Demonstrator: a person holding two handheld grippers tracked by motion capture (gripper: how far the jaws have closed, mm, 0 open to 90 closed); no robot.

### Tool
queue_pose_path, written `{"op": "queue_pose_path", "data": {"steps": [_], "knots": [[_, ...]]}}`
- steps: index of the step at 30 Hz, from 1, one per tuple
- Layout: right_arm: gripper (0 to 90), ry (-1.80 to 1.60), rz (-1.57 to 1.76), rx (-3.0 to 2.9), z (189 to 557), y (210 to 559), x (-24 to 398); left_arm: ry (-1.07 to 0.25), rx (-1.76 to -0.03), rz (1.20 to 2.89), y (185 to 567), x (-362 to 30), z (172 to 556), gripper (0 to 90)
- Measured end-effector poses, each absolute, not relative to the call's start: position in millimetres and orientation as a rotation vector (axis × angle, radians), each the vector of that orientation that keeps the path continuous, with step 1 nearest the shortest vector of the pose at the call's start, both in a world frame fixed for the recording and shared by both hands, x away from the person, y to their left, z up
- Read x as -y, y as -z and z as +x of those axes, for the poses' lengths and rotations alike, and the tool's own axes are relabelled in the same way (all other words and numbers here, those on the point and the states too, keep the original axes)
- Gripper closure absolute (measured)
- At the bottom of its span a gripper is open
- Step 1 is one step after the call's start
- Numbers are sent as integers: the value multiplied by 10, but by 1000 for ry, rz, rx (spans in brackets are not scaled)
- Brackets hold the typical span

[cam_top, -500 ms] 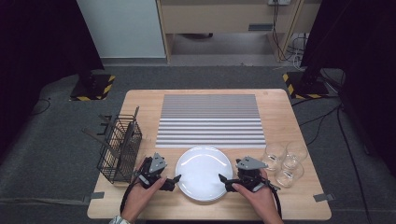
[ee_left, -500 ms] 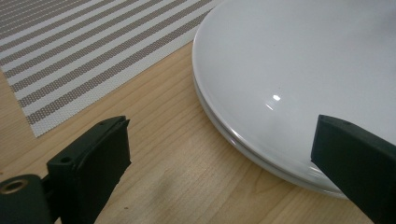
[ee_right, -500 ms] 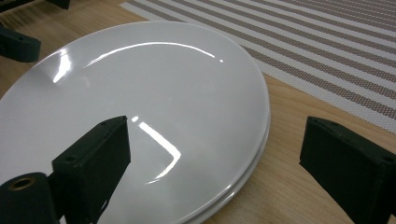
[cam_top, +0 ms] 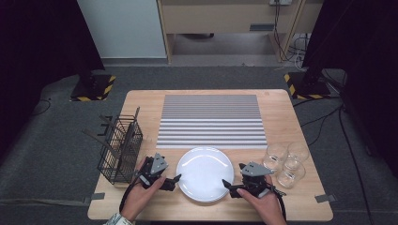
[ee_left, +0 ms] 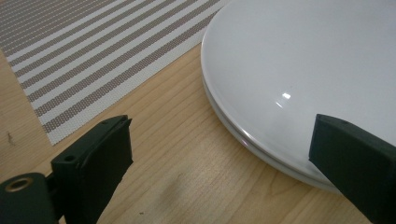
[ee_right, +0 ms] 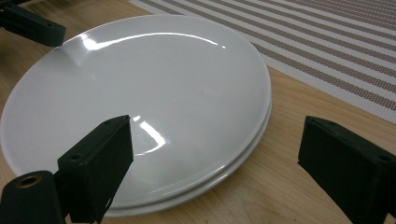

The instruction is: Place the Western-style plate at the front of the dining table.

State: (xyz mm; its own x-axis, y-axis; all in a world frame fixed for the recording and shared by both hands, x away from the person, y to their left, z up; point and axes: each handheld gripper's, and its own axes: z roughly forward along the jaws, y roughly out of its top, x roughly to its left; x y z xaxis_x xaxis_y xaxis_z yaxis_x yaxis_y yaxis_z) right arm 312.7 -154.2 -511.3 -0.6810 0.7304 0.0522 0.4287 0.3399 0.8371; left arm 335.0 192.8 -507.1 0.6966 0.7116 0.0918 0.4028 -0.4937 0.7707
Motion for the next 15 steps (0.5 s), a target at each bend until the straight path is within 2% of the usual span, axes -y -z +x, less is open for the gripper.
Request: {"op": "queue_pose_path", "data": {"steps": [15], "knots": [[130,-1248,1056,-2284,3075,5142,1696,-500,-835,2192,5089,-1876,3296,56]]}}
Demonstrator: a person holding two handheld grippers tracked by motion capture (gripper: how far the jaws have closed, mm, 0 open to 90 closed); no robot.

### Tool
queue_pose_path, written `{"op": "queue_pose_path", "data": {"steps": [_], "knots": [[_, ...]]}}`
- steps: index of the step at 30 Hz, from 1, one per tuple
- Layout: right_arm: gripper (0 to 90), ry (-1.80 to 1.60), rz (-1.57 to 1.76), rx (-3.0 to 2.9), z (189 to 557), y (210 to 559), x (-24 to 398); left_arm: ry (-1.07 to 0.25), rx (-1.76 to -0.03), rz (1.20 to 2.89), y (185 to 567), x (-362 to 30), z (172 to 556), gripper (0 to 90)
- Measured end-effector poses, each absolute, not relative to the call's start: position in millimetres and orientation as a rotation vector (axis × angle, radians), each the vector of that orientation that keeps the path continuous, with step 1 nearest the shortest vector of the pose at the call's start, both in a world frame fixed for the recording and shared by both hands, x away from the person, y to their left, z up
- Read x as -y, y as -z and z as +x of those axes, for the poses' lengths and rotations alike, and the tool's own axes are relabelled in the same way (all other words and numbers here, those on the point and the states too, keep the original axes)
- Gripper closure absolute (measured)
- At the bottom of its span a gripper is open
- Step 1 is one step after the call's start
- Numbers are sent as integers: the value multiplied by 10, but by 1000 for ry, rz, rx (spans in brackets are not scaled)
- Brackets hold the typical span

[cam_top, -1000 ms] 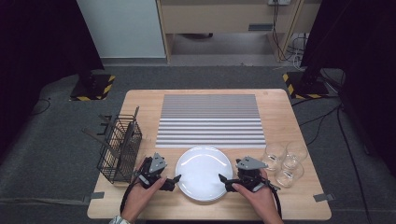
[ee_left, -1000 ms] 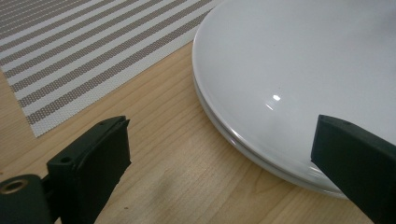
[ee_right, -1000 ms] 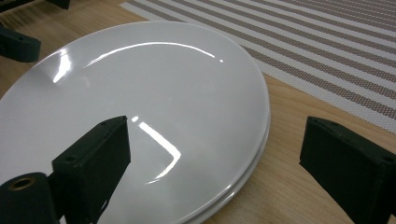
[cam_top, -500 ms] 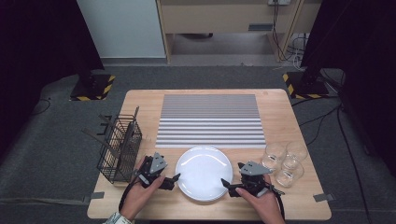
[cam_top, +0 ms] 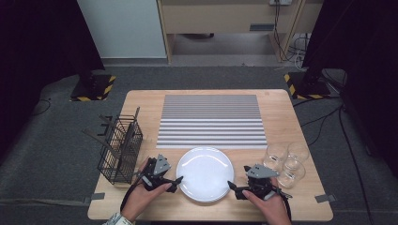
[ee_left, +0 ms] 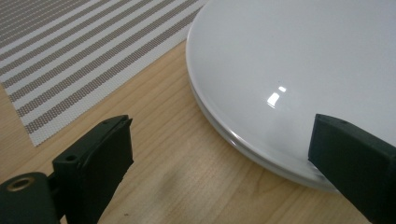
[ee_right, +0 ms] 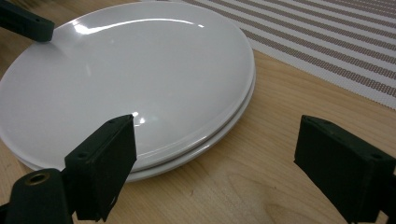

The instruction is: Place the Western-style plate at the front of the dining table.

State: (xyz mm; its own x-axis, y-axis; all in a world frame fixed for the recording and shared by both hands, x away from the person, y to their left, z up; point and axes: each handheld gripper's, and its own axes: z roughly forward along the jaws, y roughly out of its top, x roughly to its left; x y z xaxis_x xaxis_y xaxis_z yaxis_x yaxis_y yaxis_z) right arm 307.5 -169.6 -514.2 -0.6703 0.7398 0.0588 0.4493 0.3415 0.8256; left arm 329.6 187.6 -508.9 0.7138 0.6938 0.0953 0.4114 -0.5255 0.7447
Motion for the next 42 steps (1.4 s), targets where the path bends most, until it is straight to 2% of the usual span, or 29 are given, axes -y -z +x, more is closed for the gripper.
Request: {"op": "queue_pose_path", "data": {"steps": [15,42], "knots": [[118,-1194,1048,-2312,3068,5197,1678,-490,-844,2180,5066,-1950,3212,71],[31,-1207,1048,-2345,3101,5226,1617,-467,-879,2163,5115,-1987,3260,60]]}}
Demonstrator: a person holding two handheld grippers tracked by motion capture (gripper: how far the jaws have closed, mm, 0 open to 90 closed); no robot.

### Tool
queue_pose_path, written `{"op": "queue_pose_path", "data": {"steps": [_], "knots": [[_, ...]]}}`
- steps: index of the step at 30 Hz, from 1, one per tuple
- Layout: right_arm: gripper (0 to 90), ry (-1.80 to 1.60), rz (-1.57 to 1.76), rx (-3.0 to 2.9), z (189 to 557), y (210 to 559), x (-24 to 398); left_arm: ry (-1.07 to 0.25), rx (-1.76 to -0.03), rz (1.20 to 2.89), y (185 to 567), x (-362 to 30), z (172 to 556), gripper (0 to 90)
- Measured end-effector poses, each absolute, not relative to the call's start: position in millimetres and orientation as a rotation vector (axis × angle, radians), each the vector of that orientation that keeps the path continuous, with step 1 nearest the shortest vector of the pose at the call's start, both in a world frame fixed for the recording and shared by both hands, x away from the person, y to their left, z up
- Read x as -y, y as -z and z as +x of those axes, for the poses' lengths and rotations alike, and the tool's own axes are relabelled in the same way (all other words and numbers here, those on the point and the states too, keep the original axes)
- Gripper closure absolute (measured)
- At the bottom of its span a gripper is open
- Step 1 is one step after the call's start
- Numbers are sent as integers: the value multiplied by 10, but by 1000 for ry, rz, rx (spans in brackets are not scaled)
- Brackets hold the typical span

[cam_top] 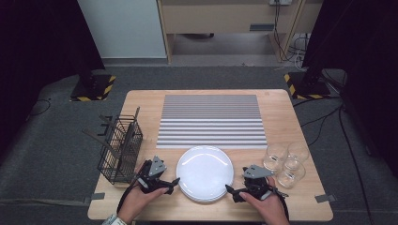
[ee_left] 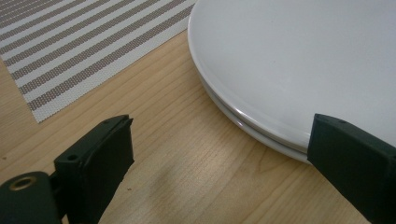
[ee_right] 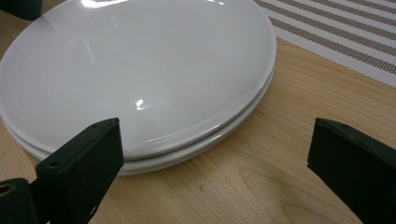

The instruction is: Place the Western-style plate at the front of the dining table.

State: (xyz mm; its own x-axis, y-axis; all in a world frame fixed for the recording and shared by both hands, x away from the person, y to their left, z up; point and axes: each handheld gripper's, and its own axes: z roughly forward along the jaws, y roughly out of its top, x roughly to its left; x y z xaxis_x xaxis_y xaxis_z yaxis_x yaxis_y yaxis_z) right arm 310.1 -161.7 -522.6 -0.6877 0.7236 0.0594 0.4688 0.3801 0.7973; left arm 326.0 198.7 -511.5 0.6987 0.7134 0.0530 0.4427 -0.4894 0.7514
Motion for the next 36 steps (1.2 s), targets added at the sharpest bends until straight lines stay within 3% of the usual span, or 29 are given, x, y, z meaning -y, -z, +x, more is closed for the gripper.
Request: {"op": "queue_pose_path", "data": {"steps": [36], "knots": [[5,-1250,1003,-2378,3095,5259,1506,-456,-858,2197,5125,-1892,3229,55]]}}
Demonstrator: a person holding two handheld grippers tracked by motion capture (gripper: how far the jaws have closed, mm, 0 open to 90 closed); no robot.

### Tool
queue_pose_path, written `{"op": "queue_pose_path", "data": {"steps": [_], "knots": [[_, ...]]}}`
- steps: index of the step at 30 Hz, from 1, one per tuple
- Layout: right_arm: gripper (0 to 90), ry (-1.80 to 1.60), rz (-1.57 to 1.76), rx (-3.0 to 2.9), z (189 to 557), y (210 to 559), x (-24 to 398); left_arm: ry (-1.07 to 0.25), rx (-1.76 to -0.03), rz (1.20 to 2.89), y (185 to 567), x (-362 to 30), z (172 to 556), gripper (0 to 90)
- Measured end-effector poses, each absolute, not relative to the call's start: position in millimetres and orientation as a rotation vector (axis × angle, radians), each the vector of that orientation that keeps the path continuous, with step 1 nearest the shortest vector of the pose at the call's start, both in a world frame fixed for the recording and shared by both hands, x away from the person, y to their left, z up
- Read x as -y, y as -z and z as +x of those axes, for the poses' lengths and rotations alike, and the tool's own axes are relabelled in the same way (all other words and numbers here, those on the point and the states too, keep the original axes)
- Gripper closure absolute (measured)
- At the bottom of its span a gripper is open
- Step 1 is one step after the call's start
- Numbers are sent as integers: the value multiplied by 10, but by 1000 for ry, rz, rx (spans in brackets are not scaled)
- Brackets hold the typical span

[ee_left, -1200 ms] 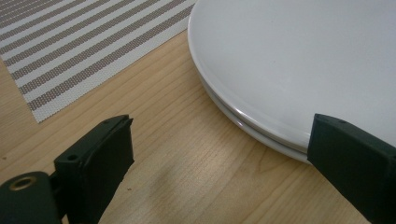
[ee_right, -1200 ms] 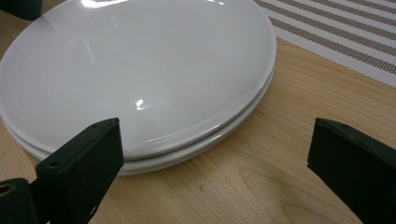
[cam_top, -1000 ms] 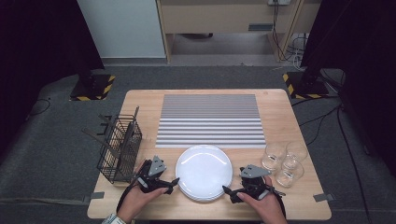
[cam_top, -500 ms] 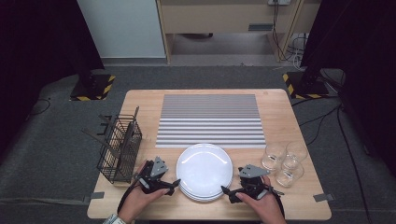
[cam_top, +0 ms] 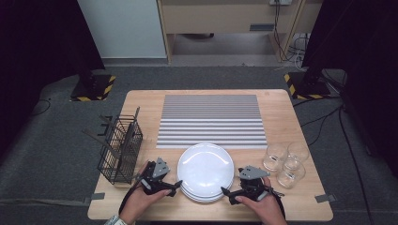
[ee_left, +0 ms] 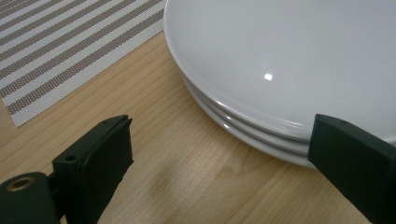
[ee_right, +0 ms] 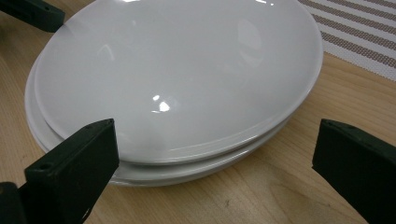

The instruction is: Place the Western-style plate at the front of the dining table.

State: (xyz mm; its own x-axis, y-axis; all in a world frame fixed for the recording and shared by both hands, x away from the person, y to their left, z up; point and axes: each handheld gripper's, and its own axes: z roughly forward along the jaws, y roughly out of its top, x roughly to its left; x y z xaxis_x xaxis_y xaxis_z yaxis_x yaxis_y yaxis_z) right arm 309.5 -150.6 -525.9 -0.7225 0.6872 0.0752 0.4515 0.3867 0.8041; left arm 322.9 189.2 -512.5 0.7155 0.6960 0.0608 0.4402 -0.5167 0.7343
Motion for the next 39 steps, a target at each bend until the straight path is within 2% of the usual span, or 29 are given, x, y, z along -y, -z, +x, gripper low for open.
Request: {"op": "queue_pose_path", "data": {"steps": [25,39], "knots": [[6,-1235,1035,-2339,3134,5265,1550,-428,-855,2183,5114,-1854,3225,54],[5,-1240,1016,-2333,3123,5275,1515,-454,-865,2185,5134,-1802,3256,48]]}}
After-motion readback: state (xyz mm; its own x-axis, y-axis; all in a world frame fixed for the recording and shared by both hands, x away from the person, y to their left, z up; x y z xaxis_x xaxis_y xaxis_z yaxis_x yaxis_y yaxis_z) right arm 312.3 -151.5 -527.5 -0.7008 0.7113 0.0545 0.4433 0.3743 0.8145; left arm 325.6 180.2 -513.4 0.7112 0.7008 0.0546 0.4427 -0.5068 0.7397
